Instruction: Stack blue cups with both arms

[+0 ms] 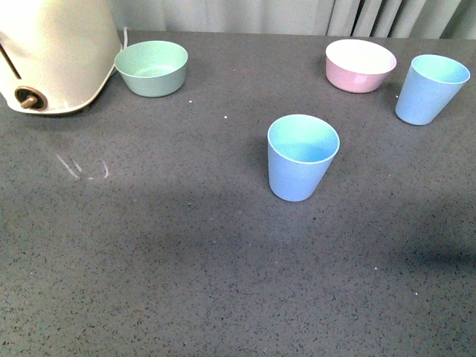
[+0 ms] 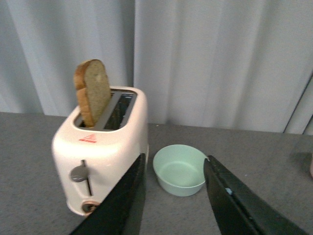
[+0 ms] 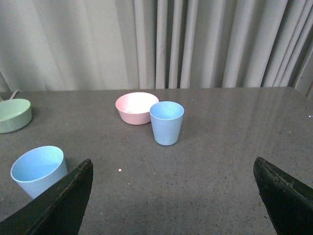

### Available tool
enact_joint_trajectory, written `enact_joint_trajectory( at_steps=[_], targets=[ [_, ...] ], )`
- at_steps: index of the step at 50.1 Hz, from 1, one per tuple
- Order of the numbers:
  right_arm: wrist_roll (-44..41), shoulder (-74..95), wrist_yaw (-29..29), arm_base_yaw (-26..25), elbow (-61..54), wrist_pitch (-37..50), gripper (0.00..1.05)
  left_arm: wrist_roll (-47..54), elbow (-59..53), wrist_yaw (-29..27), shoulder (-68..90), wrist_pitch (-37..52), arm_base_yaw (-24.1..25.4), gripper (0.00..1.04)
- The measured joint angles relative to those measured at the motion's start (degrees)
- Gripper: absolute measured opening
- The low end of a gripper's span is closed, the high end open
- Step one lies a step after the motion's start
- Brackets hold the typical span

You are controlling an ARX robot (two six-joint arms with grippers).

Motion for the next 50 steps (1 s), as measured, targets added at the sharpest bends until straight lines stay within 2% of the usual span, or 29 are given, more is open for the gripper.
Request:
enact_joint_trajectory(
  at_steps=[10,33,38,43,46,50],
  targets=[
    [0.0,0.0,0.0,0.0,0.0,0.0,0.96,1.09,-8.17,3.96,-6.27,0.04,3.82,0.02],
    [0.02,0.0,0.0,0.0,0.0,0.0,0.96,1.51,-19.1,10.45,-23.37,-5.92,10.62,0.02],
    [0.02,0.0,0.0,0.0,0.0,0.0,0.96,1.57,-21.84,11.61,-24.41,-3.56,11.72,0.02],
    [0.02,0.02,0.0,0.0,0.0,0.0,0.96,1.64,-23.43,12.63,-27.67,-6.4,12.68,0.02],
    [0.0,0.0,0.0,0.0,0.0,0.0,0.96,1.68,-23.93,16.59,-31.15,-9.16,15.74,0.02],
    [0.02,0.0,0.02,0.0,0.0,0.0,0.96,1.66,-24.39,16.79,-34.64,-11.82,17.27,0.02]
  ],
)
